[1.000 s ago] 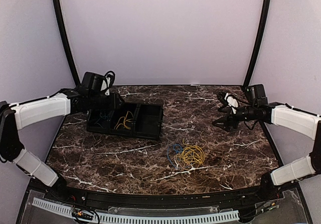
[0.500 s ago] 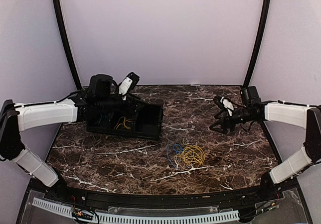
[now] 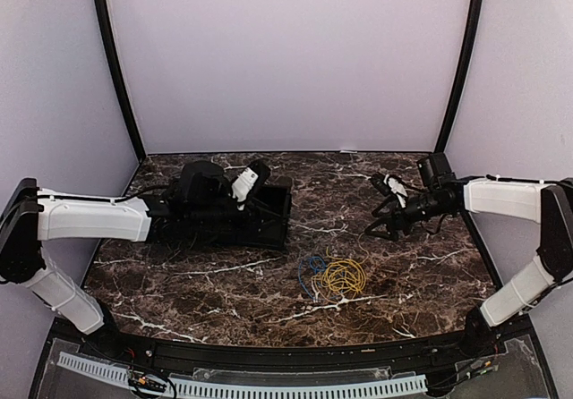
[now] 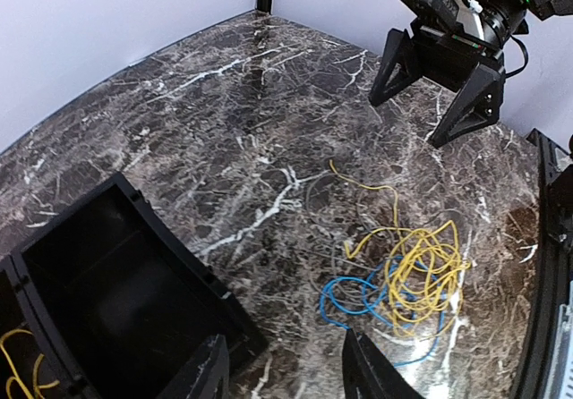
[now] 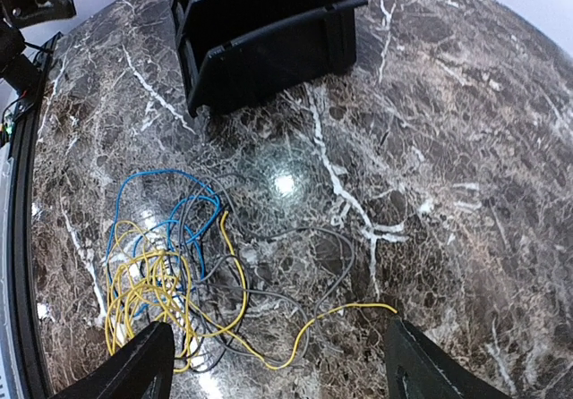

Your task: Untangle the cables

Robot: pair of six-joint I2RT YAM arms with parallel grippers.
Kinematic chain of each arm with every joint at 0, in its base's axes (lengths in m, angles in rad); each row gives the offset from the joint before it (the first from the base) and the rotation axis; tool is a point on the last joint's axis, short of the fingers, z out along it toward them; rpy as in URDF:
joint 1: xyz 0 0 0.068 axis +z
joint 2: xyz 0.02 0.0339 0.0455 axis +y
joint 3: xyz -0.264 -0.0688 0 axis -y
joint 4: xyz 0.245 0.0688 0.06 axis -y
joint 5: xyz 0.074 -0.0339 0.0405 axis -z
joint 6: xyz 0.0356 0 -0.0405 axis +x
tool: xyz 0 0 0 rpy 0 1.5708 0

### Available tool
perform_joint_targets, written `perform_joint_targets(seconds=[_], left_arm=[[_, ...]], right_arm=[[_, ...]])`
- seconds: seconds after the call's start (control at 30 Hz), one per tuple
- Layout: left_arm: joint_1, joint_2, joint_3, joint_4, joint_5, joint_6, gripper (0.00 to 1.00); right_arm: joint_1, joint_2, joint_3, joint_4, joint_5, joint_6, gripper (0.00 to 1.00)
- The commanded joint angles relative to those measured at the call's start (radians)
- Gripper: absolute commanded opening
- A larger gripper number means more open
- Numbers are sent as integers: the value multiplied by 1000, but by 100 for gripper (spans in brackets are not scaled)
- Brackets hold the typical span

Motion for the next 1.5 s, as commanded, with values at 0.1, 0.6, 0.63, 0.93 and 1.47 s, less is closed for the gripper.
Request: perform_joint_targets(seconds=[0.1,0.6,0.63,0.93,1.47], left_arm=[[-99,-53,-62,31,-58,-275,44],[-277,76,-53,147,-181,-293,45],[-282,90,-45,158,-178,-297,45],[-309,126,-56,194,-179,-331,45],[-371,245,-54,418,-262,-194,54]], right_arm=[[15,-116,-29,22,42,-56,80],[165,19,-2,-193,98,-150,72],[170,32,1,-186,106,-148,72],[234,107,58,-197,96,-142,67],[266,22,196,-399,24,-178,0]])
